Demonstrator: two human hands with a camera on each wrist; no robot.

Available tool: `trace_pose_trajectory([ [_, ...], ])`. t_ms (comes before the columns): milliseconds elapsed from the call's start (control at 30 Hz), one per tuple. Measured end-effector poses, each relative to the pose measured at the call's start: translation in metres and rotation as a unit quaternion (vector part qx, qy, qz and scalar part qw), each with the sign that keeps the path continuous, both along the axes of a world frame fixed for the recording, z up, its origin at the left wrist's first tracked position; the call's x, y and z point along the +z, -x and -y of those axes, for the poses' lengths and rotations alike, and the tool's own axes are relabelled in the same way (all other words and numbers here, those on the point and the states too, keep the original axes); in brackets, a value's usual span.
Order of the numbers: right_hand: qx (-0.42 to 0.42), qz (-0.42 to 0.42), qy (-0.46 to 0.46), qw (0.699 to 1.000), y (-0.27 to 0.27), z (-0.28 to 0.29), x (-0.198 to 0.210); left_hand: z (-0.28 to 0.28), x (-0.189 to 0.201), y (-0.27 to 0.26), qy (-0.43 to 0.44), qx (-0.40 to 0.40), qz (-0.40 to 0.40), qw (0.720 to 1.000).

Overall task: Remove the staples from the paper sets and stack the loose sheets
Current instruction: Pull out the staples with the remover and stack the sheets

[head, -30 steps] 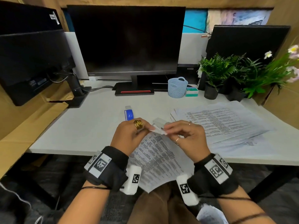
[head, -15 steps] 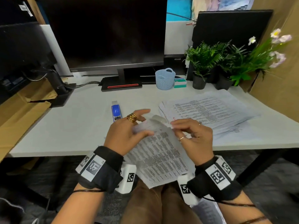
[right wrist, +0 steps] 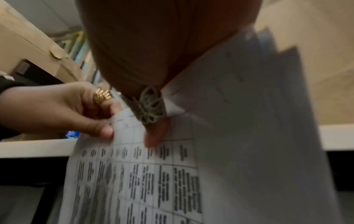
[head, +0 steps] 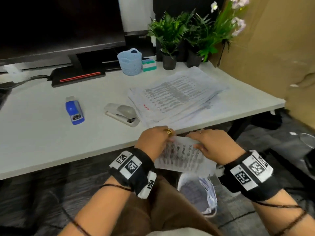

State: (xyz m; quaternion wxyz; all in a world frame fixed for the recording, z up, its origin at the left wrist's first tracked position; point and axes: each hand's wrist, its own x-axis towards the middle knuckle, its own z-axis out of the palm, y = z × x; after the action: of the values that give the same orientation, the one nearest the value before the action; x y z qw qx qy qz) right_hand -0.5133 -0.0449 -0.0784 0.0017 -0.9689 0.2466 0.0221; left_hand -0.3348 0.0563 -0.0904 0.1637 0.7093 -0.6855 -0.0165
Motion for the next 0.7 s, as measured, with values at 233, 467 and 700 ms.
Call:
trace_pose_trajectory([
  [233,-0.151,0.152,-0.163,0.963,0.070,0.043,-0.061,0.052,-0.007,0.032,0.103,-0.085,0.045,0.990],
  [467,-0.223,0.014,-0.252,0.942,0.079,0.079,-0.129,0.095,-0.019,0.030,-0.081,0.011,0.147,0.986],
  [700,-0.256,-0.083,-0.215,0.939,0.056,0.077,-0.197,0.098,-0.024,0.029,-0.054,0.018,0.156,0.986],
])
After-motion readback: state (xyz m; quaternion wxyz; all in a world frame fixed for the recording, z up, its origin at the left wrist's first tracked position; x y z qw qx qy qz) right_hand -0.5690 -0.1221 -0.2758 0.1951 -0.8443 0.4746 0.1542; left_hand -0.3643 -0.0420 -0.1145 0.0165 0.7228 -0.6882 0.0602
